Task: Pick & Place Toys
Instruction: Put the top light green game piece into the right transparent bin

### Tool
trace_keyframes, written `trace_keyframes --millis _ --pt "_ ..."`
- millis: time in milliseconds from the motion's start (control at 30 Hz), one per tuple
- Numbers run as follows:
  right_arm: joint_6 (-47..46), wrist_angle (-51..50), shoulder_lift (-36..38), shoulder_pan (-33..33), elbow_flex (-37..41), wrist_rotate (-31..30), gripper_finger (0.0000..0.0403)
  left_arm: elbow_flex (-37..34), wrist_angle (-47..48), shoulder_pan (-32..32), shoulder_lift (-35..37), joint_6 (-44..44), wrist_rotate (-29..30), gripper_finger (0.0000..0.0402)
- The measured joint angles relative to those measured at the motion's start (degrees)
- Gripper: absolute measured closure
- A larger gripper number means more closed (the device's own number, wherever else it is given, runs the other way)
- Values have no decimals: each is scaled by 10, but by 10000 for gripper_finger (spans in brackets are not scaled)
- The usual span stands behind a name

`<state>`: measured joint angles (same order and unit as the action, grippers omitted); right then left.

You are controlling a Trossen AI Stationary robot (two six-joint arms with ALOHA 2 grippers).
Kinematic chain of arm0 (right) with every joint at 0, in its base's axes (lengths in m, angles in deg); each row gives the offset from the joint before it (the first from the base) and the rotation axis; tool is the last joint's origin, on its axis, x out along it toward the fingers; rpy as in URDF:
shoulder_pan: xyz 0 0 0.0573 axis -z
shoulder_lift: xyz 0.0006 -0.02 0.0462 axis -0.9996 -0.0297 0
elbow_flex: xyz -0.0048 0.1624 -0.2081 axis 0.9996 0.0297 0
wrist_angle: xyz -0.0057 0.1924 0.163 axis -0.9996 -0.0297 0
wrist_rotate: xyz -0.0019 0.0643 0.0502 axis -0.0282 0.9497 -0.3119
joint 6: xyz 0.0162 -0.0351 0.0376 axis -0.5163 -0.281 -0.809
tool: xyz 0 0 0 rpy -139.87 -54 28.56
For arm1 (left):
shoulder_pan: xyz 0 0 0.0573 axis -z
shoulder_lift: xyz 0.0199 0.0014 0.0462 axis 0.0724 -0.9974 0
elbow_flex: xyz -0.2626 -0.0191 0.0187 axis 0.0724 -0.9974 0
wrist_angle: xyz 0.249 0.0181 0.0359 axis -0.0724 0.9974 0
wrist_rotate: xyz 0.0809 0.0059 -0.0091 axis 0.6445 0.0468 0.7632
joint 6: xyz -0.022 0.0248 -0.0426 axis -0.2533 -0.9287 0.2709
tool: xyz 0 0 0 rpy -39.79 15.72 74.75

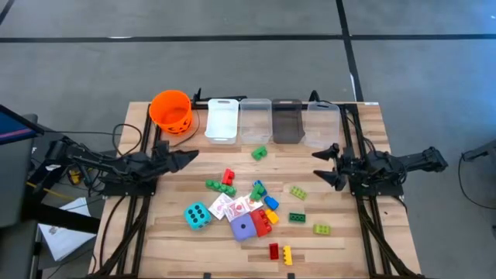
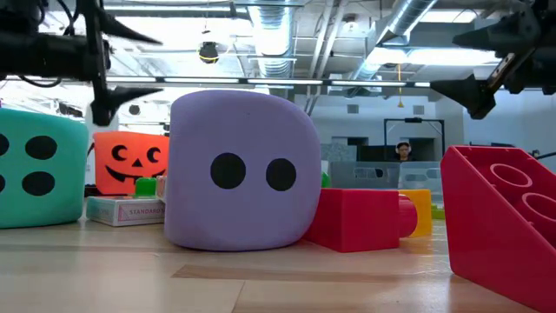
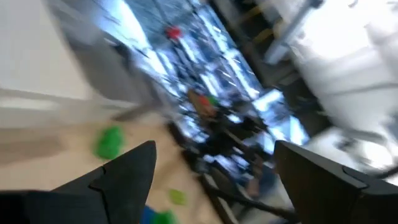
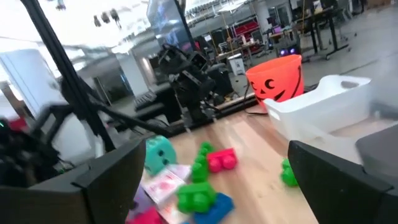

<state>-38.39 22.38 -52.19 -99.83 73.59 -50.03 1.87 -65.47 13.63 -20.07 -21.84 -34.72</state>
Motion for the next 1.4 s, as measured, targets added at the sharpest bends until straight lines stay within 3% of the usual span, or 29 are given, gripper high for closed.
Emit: trace_keyframes --millis 100,233,433,633,833,1000,1200,1400 --pt "-53 21 0 0 0 1 20 0 -33 0 0 -10 -39 82" --pt "-149 59 0 0 0 0 20 0 -63 0 0 -10 -40 82" --pt "-180 121 -2 1 0 -43 20 0 -75 0 0 0 -40 82" --pt "-222 191 -2 -1 0 -44 20 0 -76 0 0 21 -39 82" --pt "-237 173 -2 -1 0 -49 20 0 -78 0 0 16 -36 82" --pt "-326 161 -2 -1 0 -107 20 0 -79 0 0 18 -31 82" --pt "-266 136 -2 0 0 -177 20 0 -79 0 -4 18 -40 82" --pt "-264 137 -6 -1 0 -164 20 0 -78 0 -9 37 -40 82"
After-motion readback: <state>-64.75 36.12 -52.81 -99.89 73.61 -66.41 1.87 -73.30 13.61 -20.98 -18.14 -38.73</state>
